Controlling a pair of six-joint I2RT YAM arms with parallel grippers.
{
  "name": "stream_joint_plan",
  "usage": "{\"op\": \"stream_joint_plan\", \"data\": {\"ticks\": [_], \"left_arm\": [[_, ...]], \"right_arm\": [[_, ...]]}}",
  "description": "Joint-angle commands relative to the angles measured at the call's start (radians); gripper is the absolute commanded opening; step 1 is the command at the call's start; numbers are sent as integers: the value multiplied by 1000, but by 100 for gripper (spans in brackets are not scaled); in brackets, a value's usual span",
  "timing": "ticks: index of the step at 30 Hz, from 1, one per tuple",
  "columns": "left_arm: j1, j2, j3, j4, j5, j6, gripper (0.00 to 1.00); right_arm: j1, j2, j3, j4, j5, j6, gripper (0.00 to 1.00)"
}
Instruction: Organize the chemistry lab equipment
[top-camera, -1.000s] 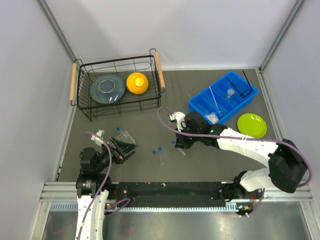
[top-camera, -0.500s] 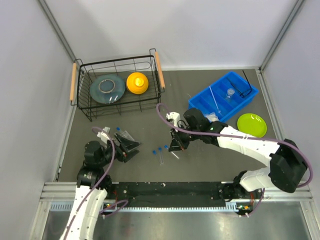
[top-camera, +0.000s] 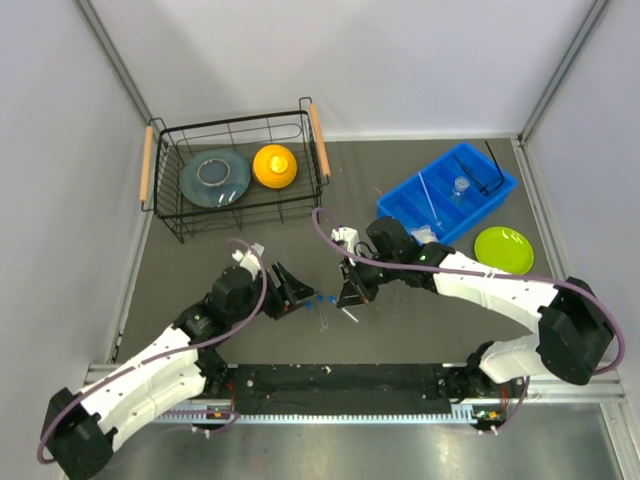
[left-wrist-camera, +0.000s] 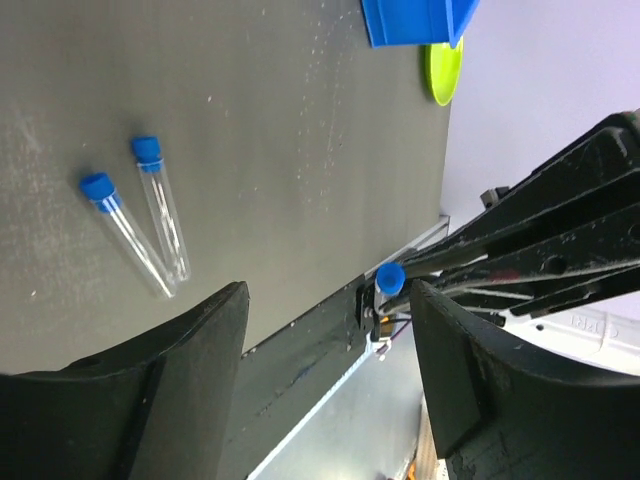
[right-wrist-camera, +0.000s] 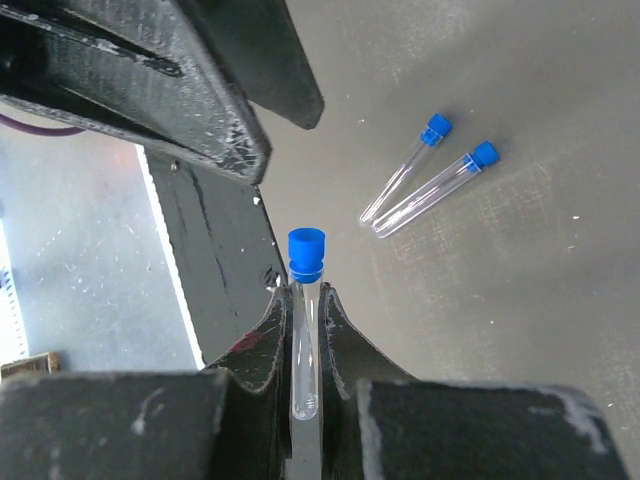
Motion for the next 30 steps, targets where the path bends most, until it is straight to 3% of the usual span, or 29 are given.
{"op": "stream_joint_plan", "data": {"ticks": [1,7,30], "left_arm": [[-36,61,30,189,-83,-43,70],[-87,156,23,320,-81,-78,66],[-190,215,10,349,-121,-141,41]], "right_arm": [[-3,0,37,10,-36,2,0],[0,3,31,10,-40,-2,0],[-1,1,29,15,15,-17,0]]}}
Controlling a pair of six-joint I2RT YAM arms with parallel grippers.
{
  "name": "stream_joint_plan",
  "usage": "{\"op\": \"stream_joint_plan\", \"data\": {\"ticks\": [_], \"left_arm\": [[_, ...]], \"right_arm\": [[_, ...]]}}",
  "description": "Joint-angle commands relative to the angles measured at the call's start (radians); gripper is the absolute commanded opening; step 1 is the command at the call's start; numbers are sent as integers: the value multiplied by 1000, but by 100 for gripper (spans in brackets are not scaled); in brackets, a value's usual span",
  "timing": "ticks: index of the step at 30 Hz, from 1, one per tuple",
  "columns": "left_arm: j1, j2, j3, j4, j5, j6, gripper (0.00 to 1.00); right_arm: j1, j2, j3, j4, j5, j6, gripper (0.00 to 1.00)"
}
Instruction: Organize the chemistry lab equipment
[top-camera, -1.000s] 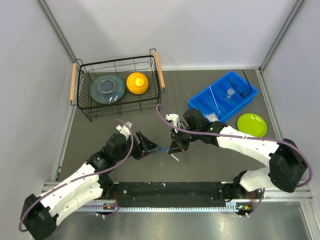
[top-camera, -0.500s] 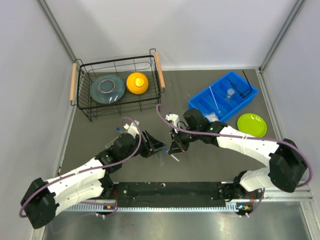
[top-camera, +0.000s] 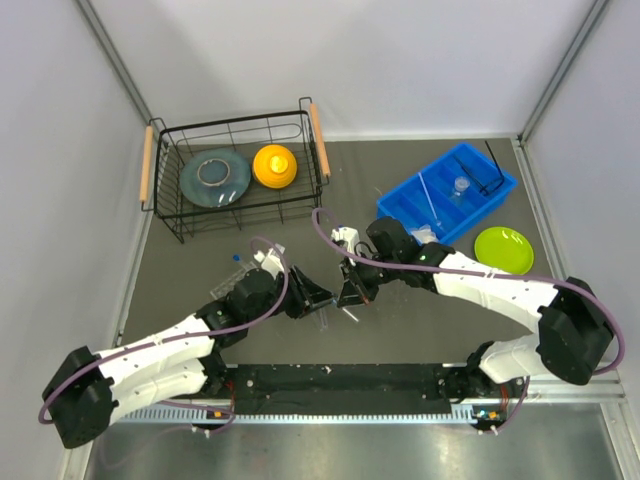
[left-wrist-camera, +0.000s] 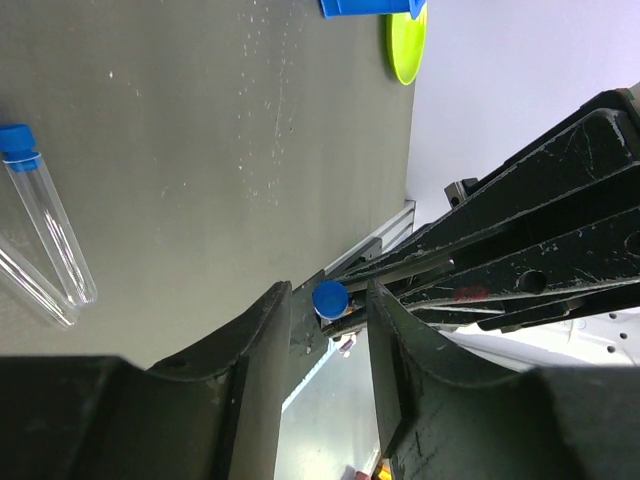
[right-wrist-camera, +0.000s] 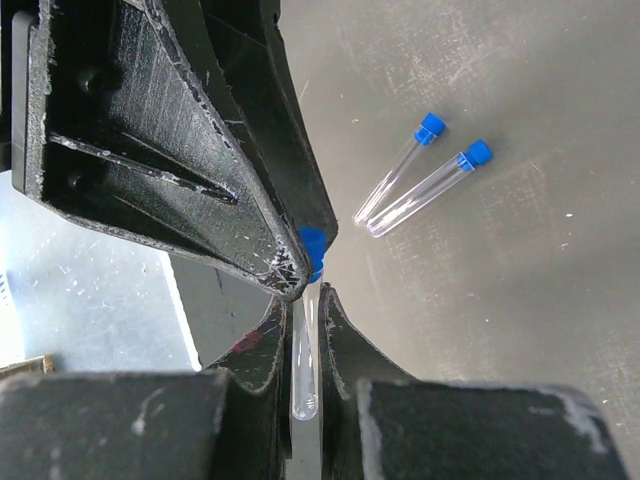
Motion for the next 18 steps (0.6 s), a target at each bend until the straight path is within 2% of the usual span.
{"op": "stream_joint_plan", "data": {"ticks": [1,10,14,18], "left_arm": [[-10,-9,12,54,-12,-16,37],[-15,2,20,52,-6,-19,16],[-15,-30,12,35,-26,-19,10],[-15,-61,6,18,-57,-21,9]], "right_arm": [[-3,3,31,18,9,-17,0],[-3,-3,25,18,35,-26,2],[-1,-8,24,18,26,-34,13],[-1,-8,21,20,6,-43,33]]}}
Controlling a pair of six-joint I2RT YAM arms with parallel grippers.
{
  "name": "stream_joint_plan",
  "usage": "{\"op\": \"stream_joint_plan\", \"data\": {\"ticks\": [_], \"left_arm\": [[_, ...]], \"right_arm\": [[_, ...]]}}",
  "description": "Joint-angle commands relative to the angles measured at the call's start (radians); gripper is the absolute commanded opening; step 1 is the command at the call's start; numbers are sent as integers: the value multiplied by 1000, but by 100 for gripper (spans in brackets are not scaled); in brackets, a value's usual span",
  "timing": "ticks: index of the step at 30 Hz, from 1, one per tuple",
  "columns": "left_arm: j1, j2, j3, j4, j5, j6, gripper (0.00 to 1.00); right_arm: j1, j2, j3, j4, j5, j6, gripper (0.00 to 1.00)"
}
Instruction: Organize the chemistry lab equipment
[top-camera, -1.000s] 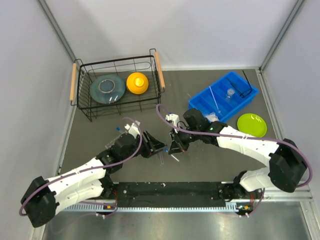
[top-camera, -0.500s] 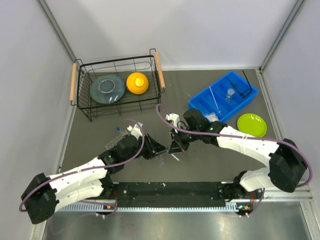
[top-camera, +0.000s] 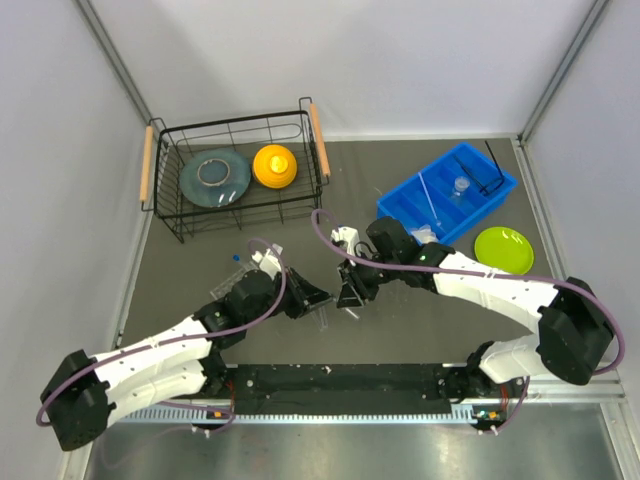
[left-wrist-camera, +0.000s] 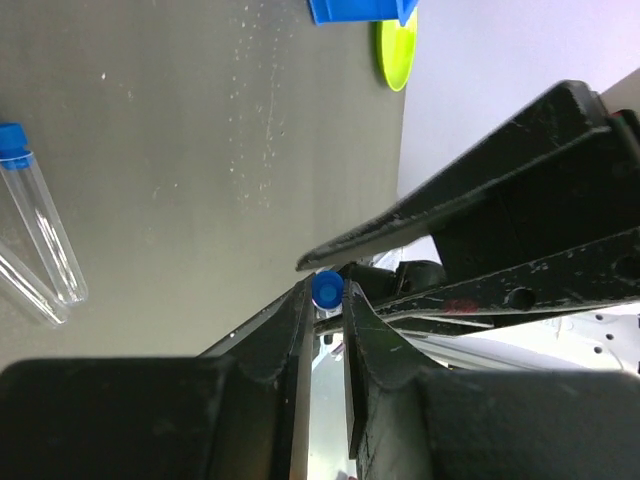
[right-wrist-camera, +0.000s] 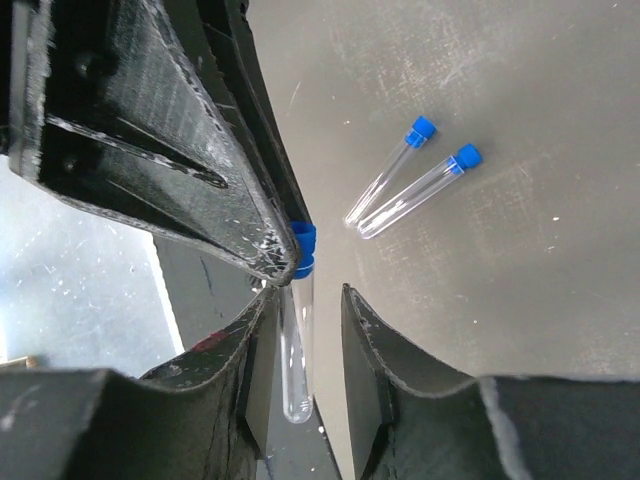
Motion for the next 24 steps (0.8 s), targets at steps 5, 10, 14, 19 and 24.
{"op": "stream_joint_plan", "data": {"ticks": [5,10,14,19,24], "left_arm": [[-3,-87,15,-15,-76,10,9],[-3,-107,20,-47,-89,16,10],[-3,-115,14,-50,-91,17,16],[-3,-106,19,-43,-60,30,53],[-3,-107,20,-43,-31,59,62]], "right_arm": [[-1,-5,15,17,-26,-29,39],[-1,-19,10,17,-24,-31,26],[-1,-25,5,16,-31,-42,10],[-3,-28,7,11,-44,-60,4],[-3,-40,1,11,-58,-75,4]]}}
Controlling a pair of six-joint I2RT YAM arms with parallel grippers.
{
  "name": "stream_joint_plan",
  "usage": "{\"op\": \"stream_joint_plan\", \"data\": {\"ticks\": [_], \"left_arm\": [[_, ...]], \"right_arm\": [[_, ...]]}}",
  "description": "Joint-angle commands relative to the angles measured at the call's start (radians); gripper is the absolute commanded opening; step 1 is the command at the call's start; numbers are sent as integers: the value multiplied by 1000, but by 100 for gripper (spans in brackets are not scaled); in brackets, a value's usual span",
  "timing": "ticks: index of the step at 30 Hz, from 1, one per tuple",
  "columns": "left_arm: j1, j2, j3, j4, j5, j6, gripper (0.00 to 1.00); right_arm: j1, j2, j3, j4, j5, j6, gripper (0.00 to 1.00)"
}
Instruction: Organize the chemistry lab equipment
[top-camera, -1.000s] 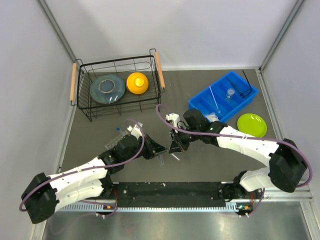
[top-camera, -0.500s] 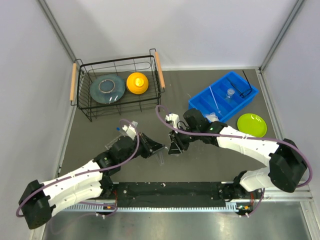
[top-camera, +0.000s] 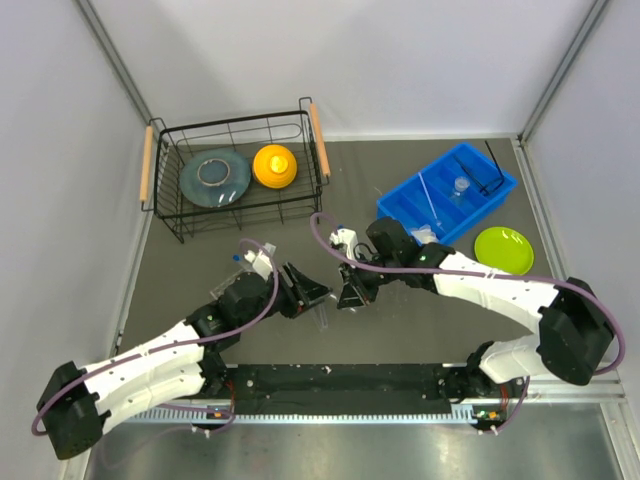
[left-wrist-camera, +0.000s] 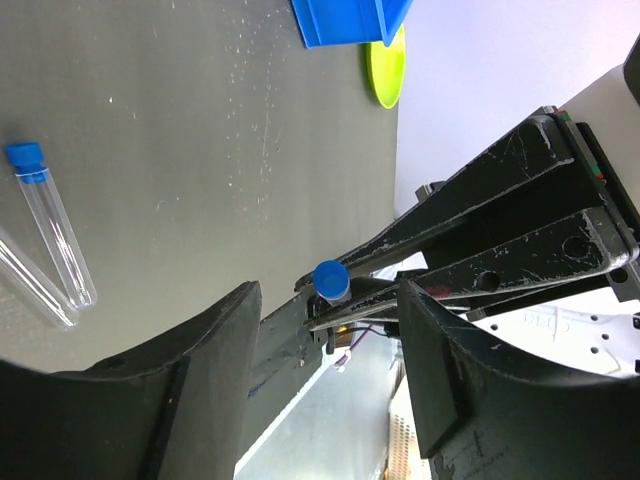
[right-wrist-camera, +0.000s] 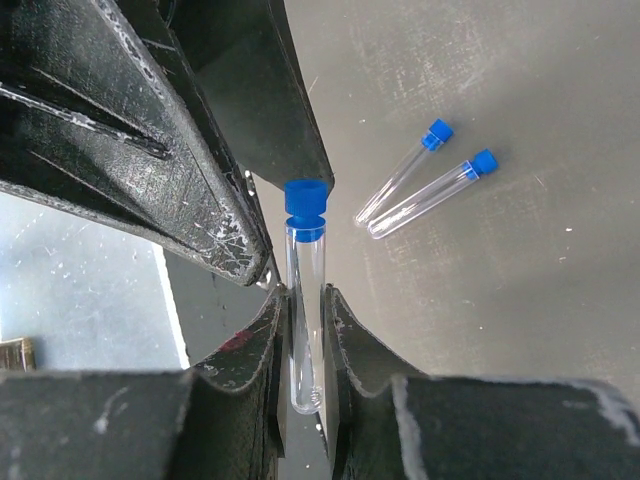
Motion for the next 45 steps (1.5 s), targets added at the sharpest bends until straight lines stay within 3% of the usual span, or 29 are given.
{"op": "stream_joint_plan", "data": {"ticks": [1,13,22,28,33,36,40,42,45], "left_arm": [[-2,-4,20,21,30,38,62],[-1,70,51,76,115,70,46],[-2,52,32,101,120,58,44],[-1,61,34,111,131,58,34],[-1,49,37,96,137,63,19],[-1,23,45,25,119,87,16],[1,-52,110,-247,-34,193,14],[10,-108,146,-444,-145,236,14],[41,-161,216,-659,-314,310,14]], "right_arm": [[-3,-39,1,14,-25,-36,4],[-3,-47,-6,-6,-99,-79,4],[-2,-44,-3,-9,-122,-113,4],[-2,-39,-3,-13,-123,-117,4],[-2,-34,-5,-18,-111,-131,7],[-3,-31,11,-36,-96,-162,27],[-18,-19,101,-154,-45,-309,78],[-76,-7,153,-280,-51,-441,87],[-196,-21,205,-355,-98,-536,89]]}}
